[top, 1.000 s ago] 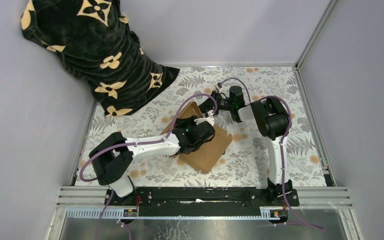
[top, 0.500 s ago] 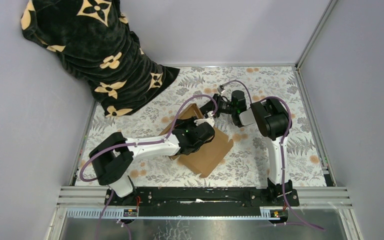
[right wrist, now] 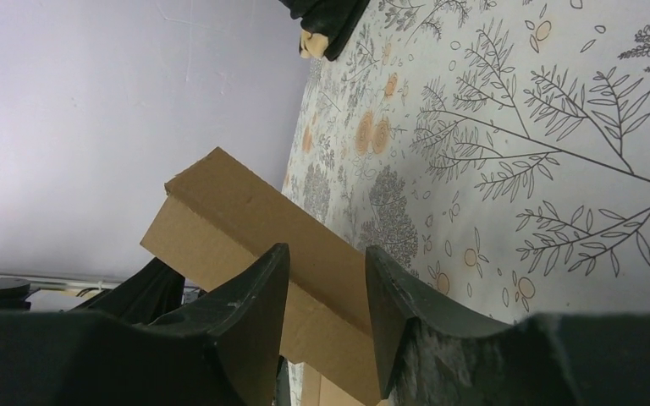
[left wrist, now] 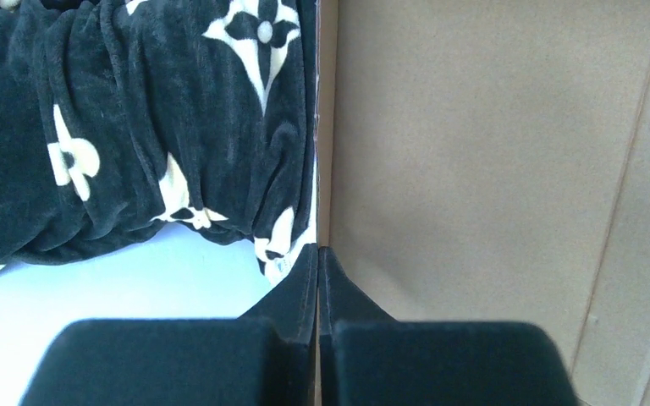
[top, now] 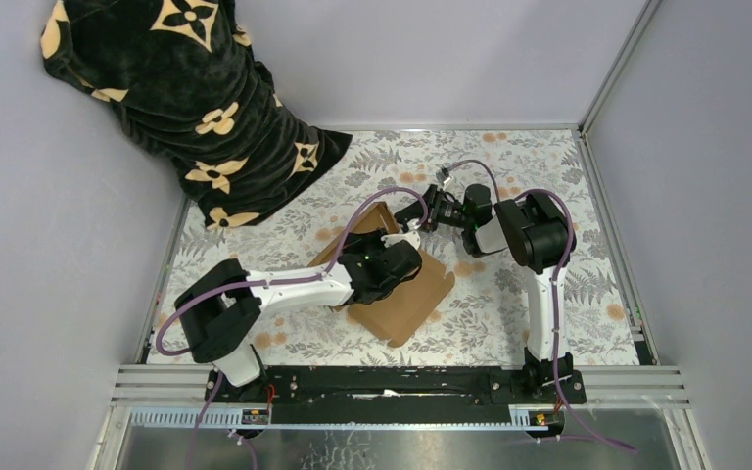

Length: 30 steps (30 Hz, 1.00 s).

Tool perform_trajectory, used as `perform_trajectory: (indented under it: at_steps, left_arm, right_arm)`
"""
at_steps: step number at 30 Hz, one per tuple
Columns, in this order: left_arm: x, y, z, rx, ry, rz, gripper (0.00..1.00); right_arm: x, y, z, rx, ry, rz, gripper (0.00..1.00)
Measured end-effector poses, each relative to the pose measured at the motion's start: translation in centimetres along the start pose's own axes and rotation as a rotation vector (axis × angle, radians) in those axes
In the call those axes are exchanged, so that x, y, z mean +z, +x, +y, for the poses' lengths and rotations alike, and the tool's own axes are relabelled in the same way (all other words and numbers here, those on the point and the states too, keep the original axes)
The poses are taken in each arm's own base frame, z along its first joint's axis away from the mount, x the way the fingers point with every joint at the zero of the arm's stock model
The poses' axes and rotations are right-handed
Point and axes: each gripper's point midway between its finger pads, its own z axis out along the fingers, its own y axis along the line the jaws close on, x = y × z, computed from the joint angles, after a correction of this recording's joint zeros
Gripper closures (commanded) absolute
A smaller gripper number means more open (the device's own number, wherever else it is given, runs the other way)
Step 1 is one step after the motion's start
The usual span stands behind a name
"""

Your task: Fold the paper box

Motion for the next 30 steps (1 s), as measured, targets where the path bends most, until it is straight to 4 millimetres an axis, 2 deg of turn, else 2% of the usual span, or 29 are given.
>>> perform_trajectory:
  at_steps: [13,25,30]
  left_arm:
    - [-0.4,-0.1,0.4,0.041,-0.025,-0.001,1.0]
    - [-0.7,-0.9,0.5,0.054,-0.024,-0.018,1.0]
    - [-0.8,-1.2,0.3,0.059,-0.022,-0.023,1.0]
  right_arm:
    - [-0.4,0.4,1.4,-0.072,-0.074,0.012,0.53]
    - [0.0,0.9,0.0,-0.068,-0.053,0.033,0.53]
    - [0.6,1.4,-1.0,-0.09,-0.019,0.056,0.5]
